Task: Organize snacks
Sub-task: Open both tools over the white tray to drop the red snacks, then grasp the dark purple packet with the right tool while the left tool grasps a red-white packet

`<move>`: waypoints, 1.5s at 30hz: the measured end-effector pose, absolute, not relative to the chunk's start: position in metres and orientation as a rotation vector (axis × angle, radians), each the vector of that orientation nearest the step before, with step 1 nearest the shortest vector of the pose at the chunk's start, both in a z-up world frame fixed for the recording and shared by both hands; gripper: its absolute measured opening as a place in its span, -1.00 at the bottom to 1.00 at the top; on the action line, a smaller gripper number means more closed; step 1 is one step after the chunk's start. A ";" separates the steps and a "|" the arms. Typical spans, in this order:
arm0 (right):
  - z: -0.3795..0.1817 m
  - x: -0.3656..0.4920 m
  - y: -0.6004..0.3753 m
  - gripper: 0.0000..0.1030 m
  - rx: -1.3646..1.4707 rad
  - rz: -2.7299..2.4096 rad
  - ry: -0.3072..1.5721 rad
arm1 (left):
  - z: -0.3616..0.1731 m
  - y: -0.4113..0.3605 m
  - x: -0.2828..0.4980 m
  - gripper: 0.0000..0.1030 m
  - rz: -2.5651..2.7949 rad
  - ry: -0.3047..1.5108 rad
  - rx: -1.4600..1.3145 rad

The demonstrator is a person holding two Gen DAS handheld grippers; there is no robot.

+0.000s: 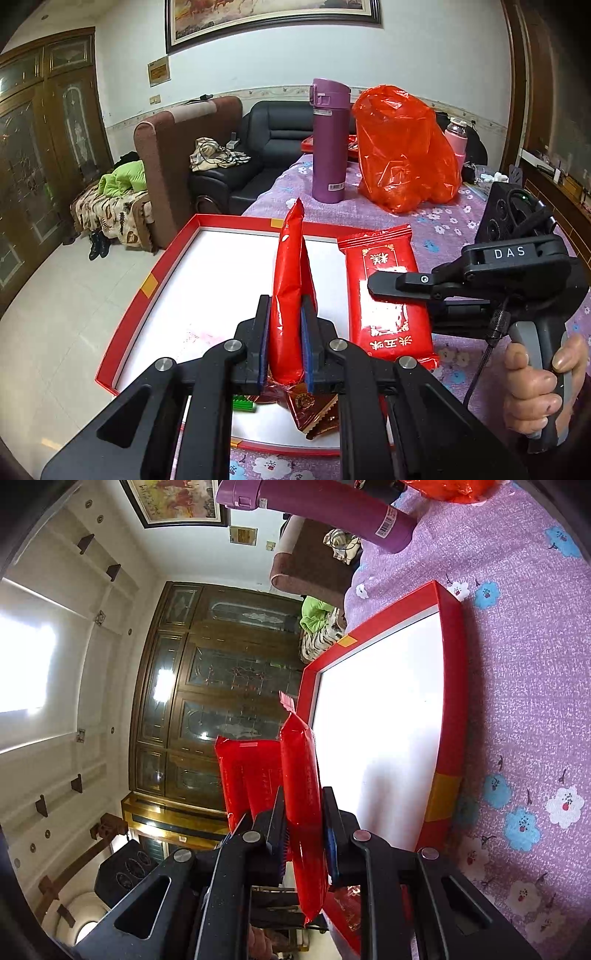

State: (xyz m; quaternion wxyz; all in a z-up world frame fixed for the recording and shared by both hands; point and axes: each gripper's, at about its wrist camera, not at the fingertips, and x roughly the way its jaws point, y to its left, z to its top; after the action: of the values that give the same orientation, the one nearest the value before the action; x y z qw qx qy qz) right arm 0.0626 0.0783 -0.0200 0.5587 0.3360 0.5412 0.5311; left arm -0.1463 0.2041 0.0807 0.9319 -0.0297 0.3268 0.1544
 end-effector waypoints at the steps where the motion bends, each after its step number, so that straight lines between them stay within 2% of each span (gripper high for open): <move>1: -0.020 0.062 0.078 -0.66 0.785 1.252 1.276 | 0.080 0.204 -0.146 -0.77 0.315 0.671 -0.063; 11: -0.010 0.048 0.083 -0.64 0.615 1.234 1.229 | 0.067 0.214 -0.142 -0.72 0.384 0.732 -0.081; 14: -0.002 0.042 0.082 -0.25 0.540 1.206 1.179 | 0.062 0.220 -0.140 -0.28 0.449 0.765 -0.080; 15: 0.003 0.041 0.080 -0.05 0.519 1.190 1.152 | 0.061 0.221 -0.141 -0.07 0.456 0.762 -0.084; 16: 0.007 0.040 0.077 0.05 0.502 1.173 1.125 | 0.062 0.221 -0.142 0.07 0.465 0.756 -0.087; 17: 0.011 0.039 0.072 0.05 0.496 1.167 1.102 | 0.063 0.220 -0.143 0.10 0.472 0.749 -0.085; 24: 0.030 0.043 0.014 0.12 0.498 1.059 0.983 | 0.071 0.195 -0.139 0.21 0.438 0.718 -0.025; 28: 0.036 0.056 -0.054 0.15 0.557 0.916 0.914 | 0.071 0.165 -0.133 0.32 0.369 0.723 0.028; 35: 0.051 0.063 -0.189 0.24 0.568 0.615 0.793 | 0.075 0.091 -0.117 0.36 0.098 0.749 0.141; 39: 0.053 0.066 -0.251 0.27 0.510 0.431 0.793 | 0.078 0.045 -0.099 0.42 -0.098 0.762 0.174; 45: 0.026 0.075 -0.278 0.26 0.463 0.348 0.849 | 0.066 -0.008 -0.066 0.42 -0.318 0.785 0.245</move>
State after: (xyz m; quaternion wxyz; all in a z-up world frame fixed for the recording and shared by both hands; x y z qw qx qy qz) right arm 0.0753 -0.2781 0.0261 0.8709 0.2216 0.4059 0.1664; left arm -0.0658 -0.0080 0.0663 0.9044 0.1185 0.3799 -0.1539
